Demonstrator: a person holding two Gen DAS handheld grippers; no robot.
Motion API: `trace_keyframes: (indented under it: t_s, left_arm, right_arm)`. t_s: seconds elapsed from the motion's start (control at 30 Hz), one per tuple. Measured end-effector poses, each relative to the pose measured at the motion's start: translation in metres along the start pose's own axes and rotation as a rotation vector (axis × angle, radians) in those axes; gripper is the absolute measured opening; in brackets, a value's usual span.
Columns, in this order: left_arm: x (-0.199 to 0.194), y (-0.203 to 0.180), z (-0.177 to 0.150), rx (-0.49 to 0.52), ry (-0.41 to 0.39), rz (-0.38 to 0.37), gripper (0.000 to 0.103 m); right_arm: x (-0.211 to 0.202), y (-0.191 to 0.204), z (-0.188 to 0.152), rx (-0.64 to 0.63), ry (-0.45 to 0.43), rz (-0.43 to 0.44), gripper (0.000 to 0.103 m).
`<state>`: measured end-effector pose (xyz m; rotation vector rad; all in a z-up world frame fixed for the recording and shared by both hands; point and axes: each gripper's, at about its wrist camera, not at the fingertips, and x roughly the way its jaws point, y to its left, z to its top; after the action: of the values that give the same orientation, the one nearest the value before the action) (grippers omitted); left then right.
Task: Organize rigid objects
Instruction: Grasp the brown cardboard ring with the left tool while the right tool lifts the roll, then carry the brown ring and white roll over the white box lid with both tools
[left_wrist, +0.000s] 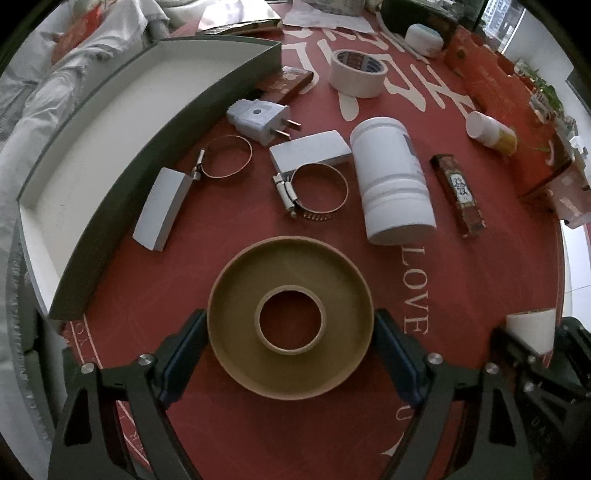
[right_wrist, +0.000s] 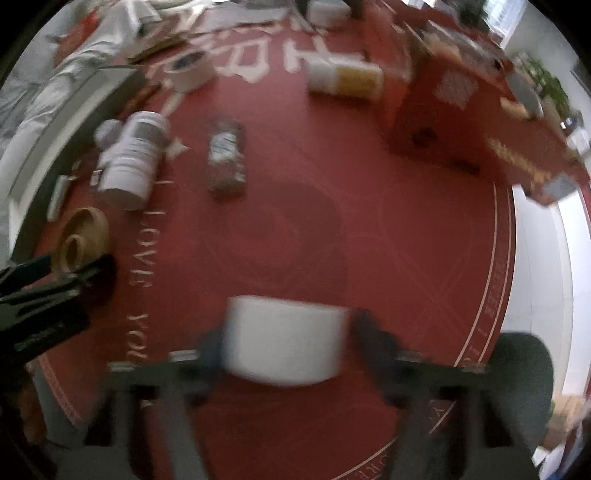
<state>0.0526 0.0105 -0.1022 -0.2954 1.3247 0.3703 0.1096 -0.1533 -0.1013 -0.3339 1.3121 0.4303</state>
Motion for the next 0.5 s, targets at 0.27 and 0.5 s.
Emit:
trace_keyframes:
  t_s: [0.27,0.5]
  left_arm:
    - [-0.043,0.022,-0.007,-0.053,-0.104,-0.023,0.089]
    - [-0.121,0.039,0.011,-0.106,-0.261,-0.046,0.089]
  right_arm:
    - [-0.017,-0.009,-0.007,0.083,0.020,0.117,0.051]
    - [-0.070,-0.001,0.021,0.118,-0.082,0.201,0.051]
